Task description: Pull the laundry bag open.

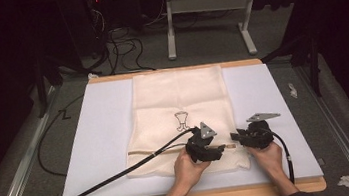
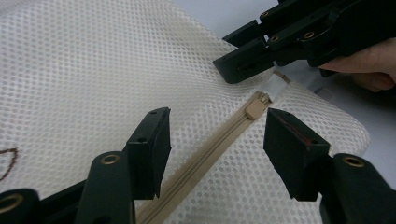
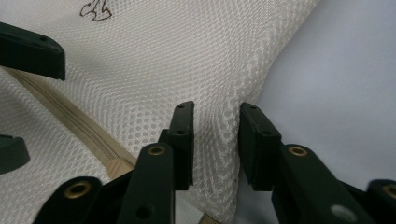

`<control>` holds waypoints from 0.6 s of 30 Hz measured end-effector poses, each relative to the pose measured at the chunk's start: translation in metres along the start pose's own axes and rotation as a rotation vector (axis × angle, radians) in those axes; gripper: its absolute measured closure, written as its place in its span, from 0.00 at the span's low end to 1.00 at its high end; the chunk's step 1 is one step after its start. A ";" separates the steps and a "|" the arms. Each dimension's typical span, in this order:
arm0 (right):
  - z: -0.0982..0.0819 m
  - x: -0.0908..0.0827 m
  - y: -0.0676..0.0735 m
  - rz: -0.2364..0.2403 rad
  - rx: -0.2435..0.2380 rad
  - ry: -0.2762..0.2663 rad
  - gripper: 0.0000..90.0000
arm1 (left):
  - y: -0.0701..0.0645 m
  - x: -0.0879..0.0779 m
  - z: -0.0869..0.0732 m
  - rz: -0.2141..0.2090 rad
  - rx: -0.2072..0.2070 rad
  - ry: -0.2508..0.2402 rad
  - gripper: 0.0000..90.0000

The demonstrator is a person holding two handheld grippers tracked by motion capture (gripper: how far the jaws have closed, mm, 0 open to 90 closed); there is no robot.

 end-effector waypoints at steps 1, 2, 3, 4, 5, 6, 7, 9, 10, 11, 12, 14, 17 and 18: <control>0.000 0.000 0.001 0.000 -0.020 0.006 0.84 | -0.001 0.002 0.000 -0.007 -0.005 -0.001 0.46; 0.000 0.000 0.001 0.000 -0.020 0.006 0.84 | -0.001 0.003 0.000 -0.007 -0.005 0.003 0.46; 0.000 0.001 0.001 0.002 -0.030 0.003 0.87 | -0.002 0.005 -0.001 -0.011 -0.006 0.010 0.46; -0.001 0.000 0.001 0.008 -0.033 0.007 0.91 | -0.003 0.007 -0.001 -0.012 -0.002 0.017 0.46; -0.001 0.000 0.001 0.020 -0.030 0.003 0.93 | -0.004 0.008 -0.001 -0.013 0.002 0.020 0.46; -0.001 0.000 0.001 0.024 -0.033 0.000 0.94 | -0.006 0.009 -0.001 -0.014 0.011 0.024 0.46; 0.000 -0.001 0.001 0.027 -0.048 -0.003 0.96 | -0.008 0.011 -0.002 -0.025 0.016 0.030 0.50; 0.000 -0.001 0.001 0.028 -0.049 -0.008 0.96 | -0.011 0.013 -0.002 -0.036 0.017 0.038 0.50; 0.000 -0.002 0.002 0.031 -0.048 -0.015 0.96 | -0.012 0.014 -0.003 -0.041 0.015 0.036 0.51; 0.000 -0.003 0.002 0.033 -0.046 -0.019 0.97 | -0.012 0.016 -0.003 -0.051 0.009 0.036 0.51; 0.001 -0.004 0.002 0.034 -0.047 -0.027 0.97 | -0.012 0.017 -0.003 -0.052 0.009 0.037 0.51; 0.003 -0.006 0.002 0.034 -0.060 -0.034 0.97 | -0.011 0.018 -0.004 -0.048 0.010 0.037 0.56; 0.003 -0.007 0.003 0.036 -0.063 -0.042 0.97 | -0.014 0.017 -0.004 -0.063 0.018 0.030 0.63; 0.003 -0.008 0.004 0.039 -0.062 -0.045 0.97 | -0.015 0.016 -0.004 -0.075 0.021 0.029 0.67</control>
Point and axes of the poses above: each handheld gripper's, and its own axes: x roughly forward along the jaws, z roughly out of its top, y roughly to its left, the point moved 4 cm from there along x, roughly forward along the jaws, and after that the axes turned 2 degrees about -x, right-handed, at the moved point
